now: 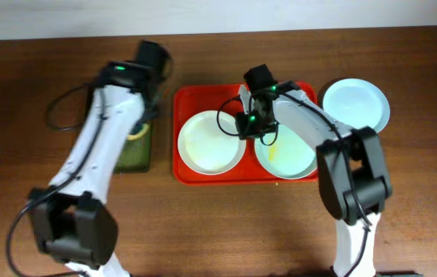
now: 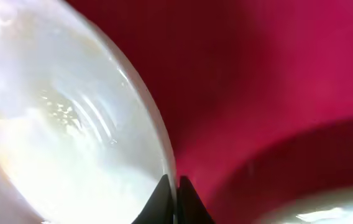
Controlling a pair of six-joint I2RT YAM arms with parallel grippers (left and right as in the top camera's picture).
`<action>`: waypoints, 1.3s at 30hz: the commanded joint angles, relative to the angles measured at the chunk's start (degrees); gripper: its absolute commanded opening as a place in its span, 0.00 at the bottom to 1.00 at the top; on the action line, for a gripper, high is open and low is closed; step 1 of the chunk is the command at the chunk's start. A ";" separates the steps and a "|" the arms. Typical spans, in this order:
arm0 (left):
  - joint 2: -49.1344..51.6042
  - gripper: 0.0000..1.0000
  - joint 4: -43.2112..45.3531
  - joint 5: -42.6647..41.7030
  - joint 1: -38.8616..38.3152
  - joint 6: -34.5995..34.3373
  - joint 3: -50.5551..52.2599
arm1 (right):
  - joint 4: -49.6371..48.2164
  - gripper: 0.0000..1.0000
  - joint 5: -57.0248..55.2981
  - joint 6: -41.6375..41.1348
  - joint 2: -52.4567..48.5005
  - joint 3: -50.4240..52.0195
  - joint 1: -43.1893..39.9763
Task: Clean dirty plates on tray and stack at the side
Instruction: 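Return the sponge to the water tray with the left gripper, then lift the white plate and stack it on the light blue plate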
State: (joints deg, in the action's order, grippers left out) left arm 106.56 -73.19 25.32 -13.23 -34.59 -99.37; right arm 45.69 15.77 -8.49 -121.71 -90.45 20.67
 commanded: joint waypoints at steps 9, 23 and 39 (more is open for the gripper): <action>0.35 0.00 7.08 -11.02 17.42 -0.96 10.14 | 0.13 0.04 -80.91 10.95 21.88 -0.52 23.87; 0.35 0.00 8.46 -12.28 17.64 -0.94 11.93 | -16.57 0.04 -100.69 40.30 21.81 -0.50 30.75; 0.35 0.00 8.70 -12.31 17.64 -0.55 12.13 | -6.38 0.04 -9.94 0.50 21.62 4.74 -8.31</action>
State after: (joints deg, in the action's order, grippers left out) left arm 106.76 -64.58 13.43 4.12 -35.00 -87.72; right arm 38.79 -14.28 -5.04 -101.69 -85.27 21.26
